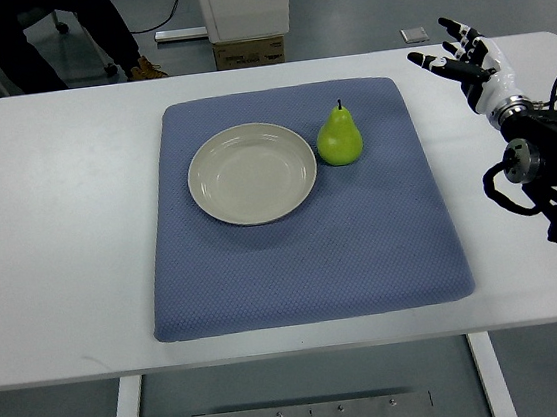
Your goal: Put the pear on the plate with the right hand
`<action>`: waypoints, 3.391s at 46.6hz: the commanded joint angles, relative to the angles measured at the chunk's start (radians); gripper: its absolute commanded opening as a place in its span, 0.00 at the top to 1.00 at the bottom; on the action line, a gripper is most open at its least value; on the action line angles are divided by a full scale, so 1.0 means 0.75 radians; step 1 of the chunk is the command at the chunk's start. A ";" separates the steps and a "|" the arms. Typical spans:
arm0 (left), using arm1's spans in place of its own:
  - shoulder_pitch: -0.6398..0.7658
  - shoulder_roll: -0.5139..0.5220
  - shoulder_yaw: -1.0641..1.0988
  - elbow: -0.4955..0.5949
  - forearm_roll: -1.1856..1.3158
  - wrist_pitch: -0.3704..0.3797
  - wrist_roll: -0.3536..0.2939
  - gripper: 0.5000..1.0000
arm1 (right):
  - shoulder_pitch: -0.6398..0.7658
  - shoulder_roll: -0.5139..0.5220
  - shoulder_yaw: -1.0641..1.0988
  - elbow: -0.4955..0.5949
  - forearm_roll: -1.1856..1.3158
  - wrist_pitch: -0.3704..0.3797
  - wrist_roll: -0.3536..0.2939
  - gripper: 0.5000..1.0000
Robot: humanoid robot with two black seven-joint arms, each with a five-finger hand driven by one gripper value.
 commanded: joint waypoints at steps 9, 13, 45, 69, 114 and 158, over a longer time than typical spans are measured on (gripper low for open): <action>0.000 0.000 0.000 0.000 -0.001 0.002 0.000 0.00 | 0.002 0.002 0.000 0.004 0.000 0.007 0.000 0.00; 0.000 0.000 0.000 0.000 -0.001 0.000 0.000 0.00 | 0.006 0.002 0.000 0.006 0.000 0.009 0.000 0.00; 0.000 0.000 0.000 0.000 0.001 0.000 0.000 0.00 | 0.016 0.000 -0.011 0.028 -0.016 0.011 0.002 0.00; 0.000 0.000 0.000 0.000 0.001 0.000 0.000 0.00 | 0.080 0.020 -0.176 0.110 -0.127 0.011 0.086 0.00; 0.000 0.000 0.000 0.000 -0.001 0.000 0.000 0.00 | 0.096 0.178 -0.522 0.020 -0.315 -0.042 0.290 0.01; 0.000 0.000 0.000 0.000 0.001 0.000 0.000 0.00 | -0.047 0.178 -0.526 -0.039 -0.315 -0.067 0.297 0.02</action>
